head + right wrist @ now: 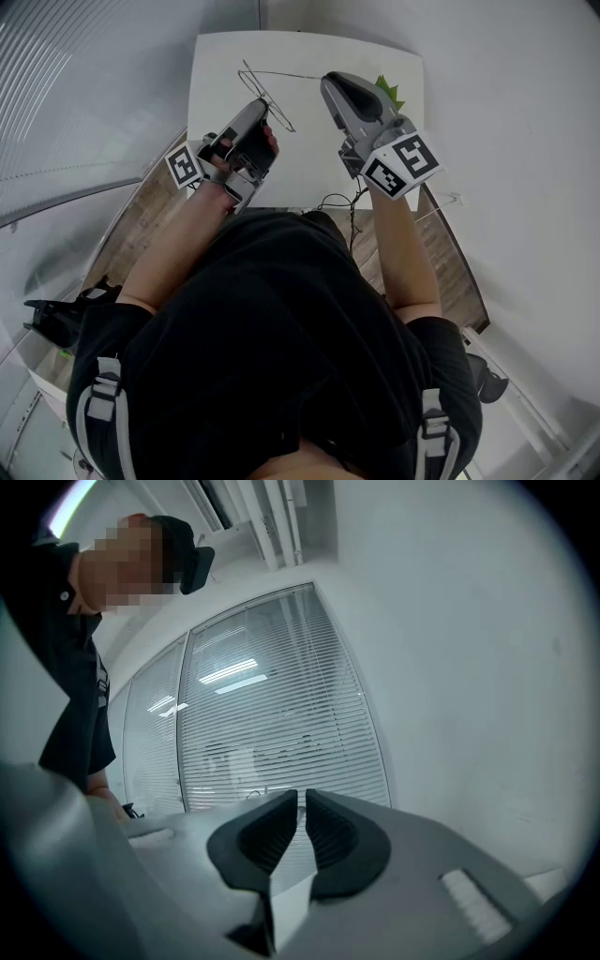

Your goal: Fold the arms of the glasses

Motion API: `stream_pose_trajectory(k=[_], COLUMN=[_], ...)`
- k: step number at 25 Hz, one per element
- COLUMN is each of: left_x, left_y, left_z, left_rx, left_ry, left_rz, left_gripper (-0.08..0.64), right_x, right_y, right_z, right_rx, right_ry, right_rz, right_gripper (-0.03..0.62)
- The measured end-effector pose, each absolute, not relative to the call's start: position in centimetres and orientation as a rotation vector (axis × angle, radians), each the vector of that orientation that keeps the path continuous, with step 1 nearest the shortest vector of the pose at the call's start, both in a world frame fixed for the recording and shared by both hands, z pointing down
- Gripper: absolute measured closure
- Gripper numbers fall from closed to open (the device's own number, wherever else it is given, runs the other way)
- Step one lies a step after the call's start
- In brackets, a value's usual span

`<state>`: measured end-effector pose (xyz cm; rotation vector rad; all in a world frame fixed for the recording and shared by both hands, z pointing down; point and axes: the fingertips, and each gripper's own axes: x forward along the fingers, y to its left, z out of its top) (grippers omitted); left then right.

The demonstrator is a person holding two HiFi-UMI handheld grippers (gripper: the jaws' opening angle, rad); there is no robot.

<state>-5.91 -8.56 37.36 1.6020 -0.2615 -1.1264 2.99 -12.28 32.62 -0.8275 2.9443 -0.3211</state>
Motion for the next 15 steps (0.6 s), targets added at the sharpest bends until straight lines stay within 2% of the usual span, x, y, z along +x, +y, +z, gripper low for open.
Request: stream_pose_trajectory(k=[15], left_x=[-6.5], left_y=[-8.9], left_z=[36.8], left_rx=[1.601], left_ry=[-0.334], left_rz=[-1.182], left_gripper=[0.547], right_x=[2.0], right_y=[-8.2], right_z=[31.6], right_rx=[-0.732], right_ry=[2.948], right_rz=[-0.312], right_gripper=[0.575])
